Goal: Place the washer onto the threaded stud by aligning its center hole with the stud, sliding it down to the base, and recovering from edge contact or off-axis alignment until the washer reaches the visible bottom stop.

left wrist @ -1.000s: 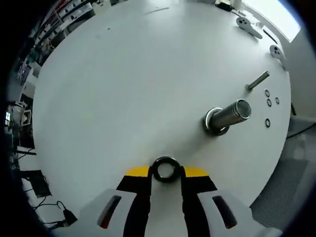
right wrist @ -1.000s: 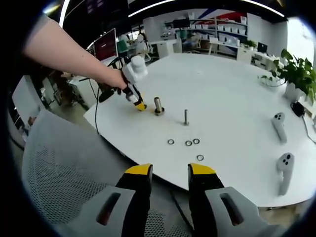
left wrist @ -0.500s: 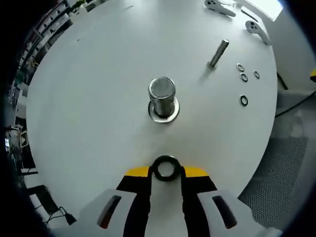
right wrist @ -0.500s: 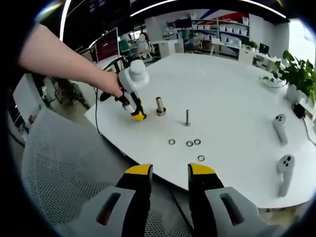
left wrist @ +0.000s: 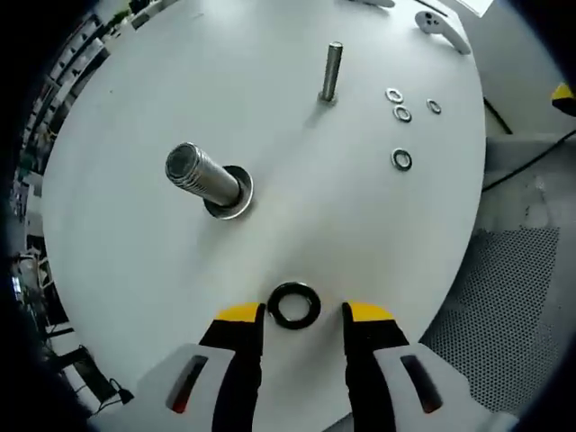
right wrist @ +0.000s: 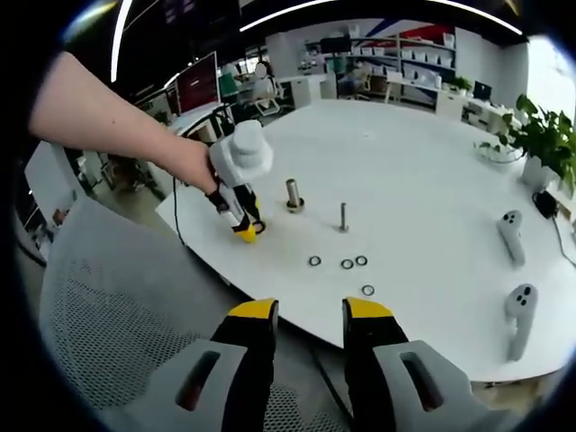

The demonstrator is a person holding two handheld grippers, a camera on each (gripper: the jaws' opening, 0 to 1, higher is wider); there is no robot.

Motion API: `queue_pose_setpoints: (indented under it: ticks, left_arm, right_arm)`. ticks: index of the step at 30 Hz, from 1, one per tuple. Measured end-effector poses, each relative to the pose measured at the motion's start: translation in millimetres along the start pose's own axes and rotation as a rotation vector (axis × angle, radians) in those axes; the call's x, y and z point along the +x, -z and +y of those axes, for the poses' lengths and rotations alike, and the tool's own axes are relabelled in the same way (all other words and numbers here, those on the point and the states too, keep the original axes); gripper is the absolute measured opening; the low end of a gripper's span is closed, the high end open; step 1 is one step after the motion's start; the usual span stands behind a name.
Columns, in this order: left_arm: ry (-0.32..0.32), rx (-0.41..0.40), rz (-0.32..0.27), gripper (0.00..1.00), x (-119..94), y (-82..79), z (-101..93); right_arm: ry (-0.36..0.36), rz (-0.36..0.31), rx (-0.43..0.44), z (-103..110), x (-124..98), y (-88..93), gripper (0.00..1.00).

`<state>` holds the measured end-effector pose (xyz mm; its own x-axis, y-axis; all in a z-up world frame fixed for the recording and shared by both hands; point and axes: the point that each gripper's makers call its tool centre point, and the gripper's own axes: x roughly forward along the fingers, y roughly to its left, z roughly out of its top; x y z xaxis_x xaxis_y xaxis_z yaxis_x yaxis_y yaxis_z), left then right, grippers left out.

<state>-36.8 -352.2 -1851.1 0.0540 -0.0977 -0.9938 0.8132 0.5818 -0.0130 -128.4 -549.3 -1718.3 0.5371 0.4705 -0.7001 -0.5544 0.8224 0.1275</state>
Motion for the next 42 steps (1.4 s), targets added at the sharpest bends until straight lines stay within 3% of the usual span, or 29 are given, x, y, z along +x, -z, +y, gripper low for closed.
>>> queue_pose_setpoints:
  ticks: [7, 8, 9, 10, 11, 25, 27, 31, 36, 42]
  left_arm:
    - [-0.008, -0.011, -0.009, 0.33, 1, 0.0, 0.9]
    - [-0.009, -0.012, -0.007, 0.31, 1, 0.1, 0.8]
    - [-0.011, 0.015, -0.002, 0.20, 1, -1.1, -1.0]
    - [-0.012, 0.051, -0.030, 0.20, 3, -7.0, -1.5]
    - [-0.019, 0.005, -0.005, 0.20, 0, -3.1, -2.6]
    - [-0.020, -0.036, -0.009, 0.19, -2, 2.6, -1.0]
    - [-0.025, 0.001, -0.022, 0.19, -2, 2.8, -1.8]
    - [-0.025, 0.000, -0.038, 0.19, -2, 7.2, -4.6]
    - [-0.022, 0.048, -0.024, 0.18, -2, 15.0, -8.2]
    - [-0.032, 0.050, -0.081, 0.18, -18, 9.6, 0.0]
  right_arm:
    - [-0.007, -0.002, -0.008, 2, 0, -0.5, 0.31]
    - [-0.007, -0.002, -0.009, 2, 0, -0.8, 0.31]
    - [-0.008, -0.003, -0.009, 2, 0, -1.0, 0.31]
    - [-0.008, -0.005, -0.008, 2, 0, -1.4, 0.31]
    - [-0.006, -0.006, -0.005, 1, 0, -1.4, 0.31]
    - [0.003, -0.014, -0.004, 0, -1, -3.0, 0.31]
    - [0.004, -0.012, -0.004, 0, -1, -3.0, 0.31]
    - [0.006, -0.006, -0.002, -1, 0, -2.0, 0.31]
    - [0.007, -0.003, -0.002, -1, 0, -1.9, 0.31]
    - [0.006, -0.001, -0.005, -1, 0, -1.7, 0.31]
